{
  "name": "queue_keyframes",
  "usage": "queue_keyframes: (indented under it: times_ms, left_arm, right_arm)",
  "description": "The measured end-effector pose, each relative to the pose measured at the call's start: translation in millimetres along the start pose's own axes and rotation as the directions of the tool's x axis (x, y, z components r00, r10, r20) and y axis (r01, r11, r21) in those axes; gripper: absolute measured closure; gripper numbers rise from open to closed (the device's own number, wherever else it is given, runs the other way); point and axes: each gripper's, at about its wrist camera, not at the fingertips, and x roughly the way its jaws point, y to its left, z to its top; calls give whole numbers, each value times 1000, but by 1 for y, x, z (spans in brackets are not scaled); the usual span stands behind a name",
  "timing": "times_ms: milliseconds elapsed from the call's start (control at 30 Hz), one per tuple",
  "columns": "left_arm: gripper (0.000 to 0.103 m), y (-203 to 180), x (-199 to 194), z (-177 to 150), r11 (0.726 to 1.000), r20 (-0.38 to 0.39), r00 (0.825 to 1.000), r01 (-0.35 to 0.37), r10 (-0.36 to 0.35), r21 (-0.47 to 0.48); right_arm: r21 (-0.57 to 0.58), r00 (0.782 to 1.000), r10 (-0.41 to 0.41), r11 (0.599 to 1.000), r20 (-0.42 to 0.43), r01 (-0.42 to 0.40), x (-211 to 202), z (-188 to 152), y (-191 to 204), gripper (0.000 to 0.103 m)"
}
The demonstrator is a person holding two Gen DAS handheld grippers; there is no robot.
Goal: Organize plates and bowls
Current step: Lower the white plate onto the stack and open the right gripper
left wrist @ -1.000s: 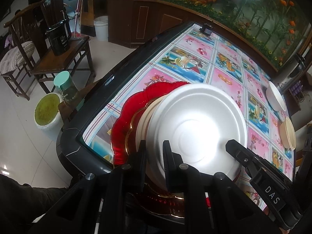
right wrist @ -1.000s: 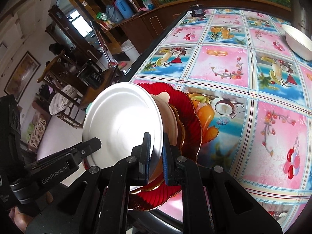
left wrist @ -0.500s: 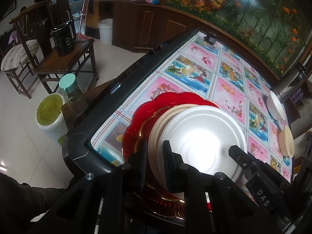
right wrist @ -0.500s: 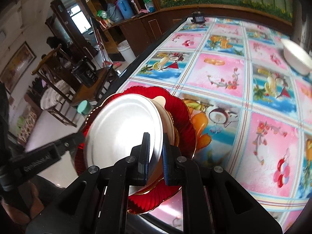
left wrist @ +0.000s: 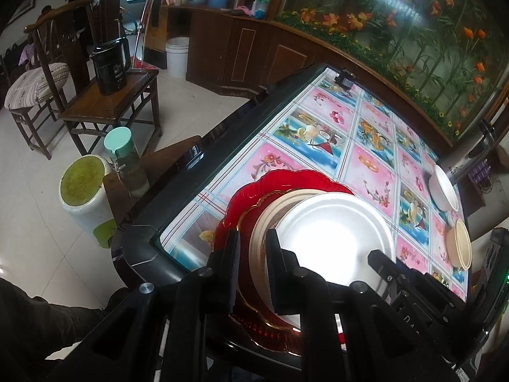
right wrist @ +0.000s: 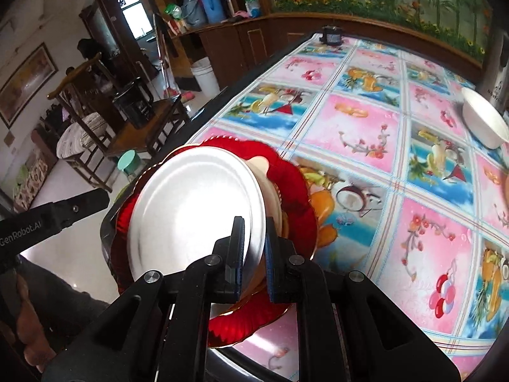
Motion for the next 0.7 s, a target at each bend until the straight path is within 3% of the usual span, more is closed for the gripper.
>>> queue_keyframes:
  times_ms: [167,267,367,500,700]
  left_arm:
    - [88,-1,-3,1,1000,5,1000,-2,2,5]
    - [88,2,-4,1,1000,8,1000,0,0,-3]
    - [86,5,-4,2,1000,9,1000,-2,3,-15]
    - [86,6,-3,3,1000,7,1000,1,0,-21]
    - [86,-3,-3,1,1000,5,1000,11,-11,2]
  right_arm:
    - [-171,988,-152,973,34,155,1,-1,25,90]
    - [-194,993,-121,974,-11,116,7,-1,26,86]
    - [-149,996,-63,987,-60,53,8,2,16,67]
    - [-121,999,-48,992,-26,44,-1,5,10,50]
    - [-47,999,-1,999,39,3,-15,6,-6,50]
